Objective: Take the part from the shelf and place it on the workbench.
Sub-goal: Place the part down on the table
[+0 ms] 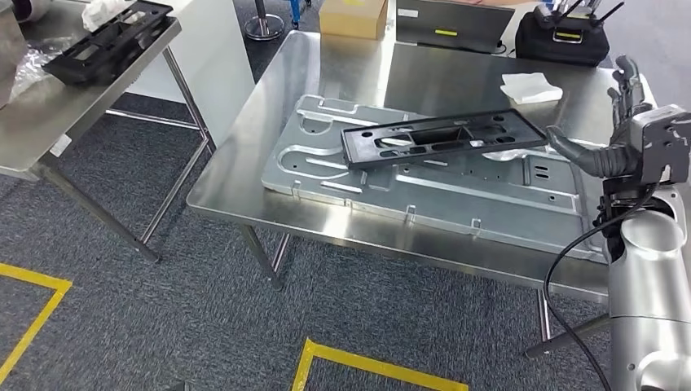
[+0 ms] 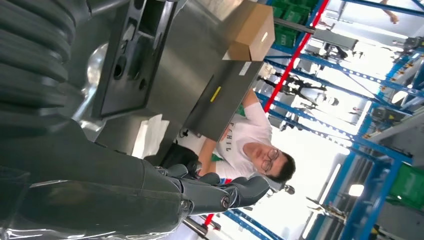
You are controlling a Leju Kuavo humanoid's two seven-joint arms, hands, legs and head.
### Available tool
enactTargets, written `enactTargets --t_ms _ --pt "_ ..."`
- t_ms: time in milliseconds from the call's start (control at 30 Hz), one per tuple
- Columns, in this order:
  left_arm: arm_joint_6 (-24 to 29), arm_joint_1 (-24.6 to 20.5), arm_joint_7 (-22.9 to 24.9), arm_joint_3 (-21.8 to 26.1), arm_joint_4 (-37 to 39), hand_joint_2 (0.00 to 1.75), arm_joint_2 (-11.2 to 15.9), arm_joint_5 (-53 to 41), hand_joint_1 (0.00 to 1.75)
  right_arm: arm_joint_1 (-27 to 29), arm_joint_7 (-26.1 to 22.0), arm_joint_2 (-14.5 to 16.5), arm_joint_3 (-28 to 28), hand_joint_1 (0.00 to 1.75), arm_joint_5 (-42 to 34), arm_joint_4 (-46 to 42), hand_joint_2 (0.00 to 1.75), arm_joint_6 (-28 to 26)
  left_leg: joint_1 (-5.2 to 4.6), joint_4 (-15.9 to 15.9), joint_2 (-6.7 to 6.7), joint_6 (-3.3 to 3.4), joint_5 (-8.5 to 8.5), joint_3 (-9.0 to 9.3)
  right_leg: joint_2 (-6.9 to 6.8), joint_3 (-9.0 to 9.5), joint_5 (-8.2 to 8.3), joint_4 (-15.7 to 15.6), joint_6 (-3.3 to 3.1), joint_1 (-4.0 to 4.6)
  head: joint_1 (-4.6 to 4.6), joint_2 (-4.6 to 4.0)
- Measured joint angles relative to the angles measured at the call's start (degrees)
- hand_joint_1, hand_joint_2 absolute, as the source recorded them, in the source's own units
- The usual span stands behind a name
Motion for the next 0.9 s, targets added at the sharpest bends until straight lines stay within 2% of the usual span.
enactTargets --t_ms 33,67,100,133,167,200,267,300,333,367,400,433,467,500,533,567,633,667,700,733,767,800,833,867,900 --pt "0.09 0.01 -0.03 0.09 -0.01 0.0 -0.02 0.0 0.0 0.33 -0.18 -0.11 0.01 0.0 -0.08 -0.26 0.44 -0.18 -0.06 0.35 -0.12 -0.39 0.34 -0.46 0.15 0.46 -0.78 -1.08 -0.52 0.18 -0.04 0.0" --pt "0.11 0.11 -0.05 0.2 0.0 0.0 -0.08 0.0 0.0 0.8 -0.36 -0.23 0.01 0.0 -0.14 -0.54 0.0 -0.37 -0.05 0.48 -0.23 -0.75 0.78 -0.68 0.22 0.18 -0.65 -1.2 -1.41 0.32 -0.08 -0.01" --pt "0.11 0.23 -0.08 0.31 0.01 0.0 -0.1 0.01 0.0 1.29 -0.5 -0.33 0.01 0.0 -0.2 -0.78 0.0 -0.57 0.03 0.43 -0.33 -1.1 1.16 -0.92 0.13 -0.3 -0.3 -1.14 -2.05 0.29 -0.08 -0.02" --pt "0.11 0.37 -0.09 0.45 0.01 0.0 -0.11 0.01 0.0 1.77 -0.57 -0.4 0.0 0.0 -0.25 -1.06 0.0 -0.75 0.18 0.71 -0.39 -1.41 0.66 -1.34 0.04 -0.85 0.23 -1.05 -2.68 0.34 -0.08 -0.02" --pt "0.09 0.49 -0.12 0.58 0.02 0.0 -0.13 0.03 0.0 2.24 -0.65 -0.5 -0.02 0.0 -0.28 -1.44 0.0 -0.94 0.28 1.9 -0.41 -1.68 -1.0 -1.94 -0.07 -1.53 0.87 -1.08 -3.21 0.33 -0.08 -0.02" --pt "0.06 0.55 -0.15 0.69 0.02 0.0 -0.14 0.04 0.0 2.72 -0.68 -0.65 -0.04 0.0 -0.27 -1.87 0.0 -1.12 0.35 4.26 -0.42 -1.87 -3.7 -2.71 -0.15 -2.32 1.57 -1.13 -3.61 0.32 -0.08 -0.02" --pt "-0.03 0.57 -0.24 0.82 0.02 0.0 -0.16 0.07 0.0 3.77 -0.72 -1.16 -0.15 0.0 -0.05 -2.71 0.0 -1.51 0.35 11.48 -0.43 -2.01 -9.76 -4.08 -0.21 -3.96 2.95 -1.12 -3.94 0.55 -0.08 -0.02" --pt "-0.08 0.55 -0.28 0.84 0.02 0.0 -0.17 0.07 0.0 4.37 -0.73 -1.46 -0.22 0.0 0.02 -3.02 0.0 -1.65 0.34 14.74 -0.43 -1.93 -11.31 -4.24 -0.29 -4.78 3.62 -1.11 -4.02 0.73 -0.08 -0.02" --pt "-0.12 0.52 -0.32 0.86 0.02 0.0 -0.19 0.07 0.0 5.03 -0.73 -1.78 -0.3 0.0 0.04 -3.27 0.0 -1.73 0.3 16.59 -0.43 -1.75 -11.48 -3.7 -0.49 -5.58 4.27 -1.11 -4.11 0.95 -0.09 -0.02" --pt "-0.16 0.5 -0.36 0.89 0.02 0.0 -0.19 0.08 0.0 5.76 -0.73 -2.14 -0.38 0.0 0.23 -3.55 0.0 -1.94 0.19 16.59 -0.42 -1.43 -10.51 -2.27 -0.69 -6.36 4.91 -1.11 -4.16 1.19 -0.09 -0.02" --pt "-0.16 0.45 -0.41 0.92 0.02 0.0 -0.2 0.12 0.0 6.53 -0.73 -2.57 -0.48 0.0 0.73 -3.88 0.0 -2.39 -0.03 14.65 -0.32 -0.93 -9.11 0.14 -0.95 -7.07 5.54 -1.11 -4.18 1.41 -0.09 -0.02" --pt "-0.18 0.35 -0.48 0.97 0.0 0.0 -0.15 0.23 0.0 7.32 -0.74 -3.05 -0.63 0.0 1.6 -4.32 0.0 -3.14 -0.4 10.99 0.18 -0.25 -8.36 3.43 -1.26 -7.61 6.13 -1.11 -4.17 1.58 -0.09 -0.01" --pt "-0.22 0.22 -0.58 1.01 -0.02 0.0 -0.12 0.4 0.0 8.16 -0.8 -3.6 -0.88 0.0 2.73 -4.88 0.0 -4.04 -0.81 6.43 0.82 0.39 -8.57 6.86 -1.53 -7.94 6.67 -1.14 -4.0 1.68 -0.09 -0.01" --pt "-0.31 0.06 -0.69 1.06 -0.04 0.0 -0.08 0.6 0.0 9.02 -0.88 -4.1 -1.16 0.0 3.84 -5.49 0.0 -4.83 -1.17 2.75 1.37 0.8 -9.14 9.42 -1.96 -8.0 7.18 -1.34 -3.73 1.67 -0.08 -0.01" --pt "-0.41 -0.04 -0.81 1.11 -0.07 0.0 -0.06 0.77 0.0 9.98 -0.97 -4.49 -1.42 0.0 4.83 -6.13 0.0 -5.41 -1.48 0.13 1.72 1.13 -9.8 10.96 -2.46 -7.86 7.7 -1.64 -3.4 1.54 -0.08 -0.01" --pt "-0.5 -0.08 -0.9 1.16 -0.06 0.0 -0.08 0.88 0.0 11.14 -1.04 -4.76 -1.62 0.0 5.78 -6.78 0.0 -5.79 -1.68 -1.12 1.59 1.27 -9.79 11.35 -2.96 -7.61 8.32 -2.12 -3.02 1.41 -0.08 -0.01" --pt "-0.58 0.02 -1.01 1.27 -0.05 0.0 -0.18 0.98 0.0 14.01 -1.22 -4.91 -1.74 0.0 7.91 -7.84 0.0 -6.38 -1.62 -2.33 0.83 1.77 -7.72 10.75 -3.46 -7.36 9.05 -3.14 -2.37 1.34 -0.09 -0.01" --pt "-0.58 0.04 -1.04 1.33 -0.04 0.0 -0.24 1.01 0.0 15.56 -1.35 -4.92 -1.74 0.0 8.94 -8.17 0.0 -6.72 -1.47 -3.03 0.45 2.1 -6.43 10.25 -2.97 -7.55 8.0 -2.93 -2.16 1.37 -0.07 -0.01" --pt "-0.56 0.04 -1.08 1.4 -0.04 0.0 -0.3 1.04 0.0 17.0 -1.53 -4.93 -1.75 0.0 9.81 -8.31 0.0 -7.07 -1.26 -3.67 0.06 2.34 -5.1 9.52 -2.2 -8.0 5.71 -1.69 -2.02 1.42 -0.06 -0.02" --pt "-0.54 0.03 -1.11 1.5 -0.04 0.0 -0.39 1.06 0.0 18.32 -1.75 -4.92 -1.75 0.0 10.46 -8.32 0.0 -7.42 -1.17 -3.9 -0.31 2.51 -4.01 8.57 -1.33 -8.58 2.42 0.81 -1.94 1.35 -0.05 -0.02" --pt "-0.51 0.04 -1.15 1.6 -0.04 0.0 -0.5 1.08 0.0 19.66 -1.98 -4.87 -1.74 0.0 10.97 -8.27 0.0 -7.78 -1.21 -3.97 -0.78 2.65 -3.01 7.44 -0.72 -9.15 -0.81 4.32 -1.89 1.37 -0.05 -0.02" --pt "-0.49 0.09 -1.17 1.71 -0.04 0.0 -0.63 1.09 0.0 20.99 -2.25 -4.76 -1.69 0.0 11.37 -8.18 0.0 -8.11 -1.25 -3.91 -1.24 2.63 -2.12 6.24 -0.48 -9.55 -2.91 8.09 -1.8 1.39 -0.05 -0.02" --pt "-0.48 0.17 -1.19 1.82 -0.04 0.0 -0.79 1.09 0.0 22.25 -2.48 -4.62 -1.63 0.0 11.66 -8.03 0.0 -8.38 -1.3 -3.78 -1.72 2.62 -1.27 5.07 -0.4 -9.56 -3.52 11.18 -1.73 1.39 -0.05 -0.02" --pt "-0.44 0.24 -1.19 1.96 -0.04 0.0 -0.91 1.09 0.0 23.36 -2.63 -4.43 -1.55 0.0 11.9 -7.86 0.0 -8.58 -1.32 -3.55 -2.21 2.55 -0.46 3.83 -0.35 -8.87 -2.65 12.79 -1.71 1.39 -0.05 -0.02" --pt "-0.38 0.27 -1.19 2.08 -0.04 0.0 -0.99 1.1 0.0 24.18 -2.61 -4.23 -1.49 0.0 12.14 -7.71 0.0 -8.66 -1.32 -3.23 -2.7 2.42 0.31 2.56 -0.2 -7.28 -1.01 12.43 -1.77 1.38 -0.05 -0.02"
